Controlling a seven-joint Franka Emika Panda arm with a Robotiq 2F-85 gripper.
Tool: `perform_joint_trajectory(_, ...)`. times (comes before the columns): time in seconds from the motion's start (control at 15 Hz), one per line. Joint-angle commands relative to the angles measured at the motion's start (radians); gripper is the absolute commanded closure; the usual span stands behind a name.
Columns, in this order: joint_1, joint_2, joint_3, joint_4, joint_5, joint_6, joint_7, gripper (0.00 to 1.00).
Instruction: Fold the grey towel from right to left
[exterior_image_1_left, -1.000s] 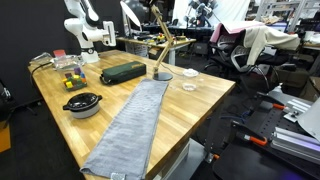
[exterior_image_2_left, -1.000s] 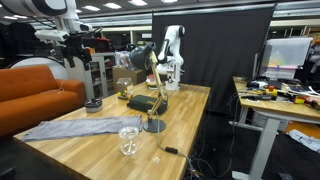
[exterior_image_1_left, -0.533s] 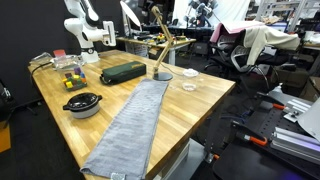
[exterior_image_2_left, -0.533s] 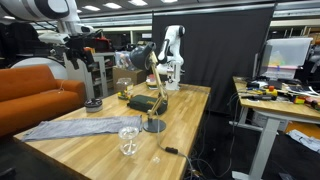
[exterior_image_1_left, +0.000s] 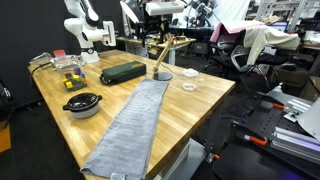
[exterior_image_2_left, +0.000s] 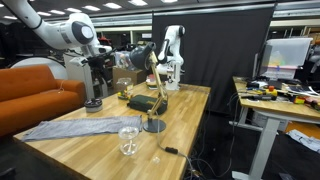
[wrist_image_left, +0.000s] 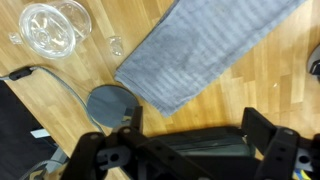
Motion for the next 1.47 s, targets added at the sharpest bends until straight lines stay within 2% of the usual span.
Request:
perform_joint_trajectory(0.0,0.033,0.04,-0.038,0.035,-0.004,-0.001,0.032,0.0)
perform_joint_trajectory(0.13,0.043,0.074,-0.048,0.057,-0.002,0.0,0.04,0.0)
perform_joint_trajectory(0.67,0.044,0.056,-0.048,0.05,-0.004,-0.001,0.041,0.0)
perform_joint_trajectory(0.87,0.06,0.122,-0.081,0.11,-0.036,-0.006,0.108,0.0)
perform_joint_trajectory(1.2,0.039,0.278,-0.061,0.255,0.126,-0.057,0.066,0.0)
perform_joint_trajectory(1.4,0.045,0.371,-0.074,0.356,0.211,-0.078,0.079,0.0)
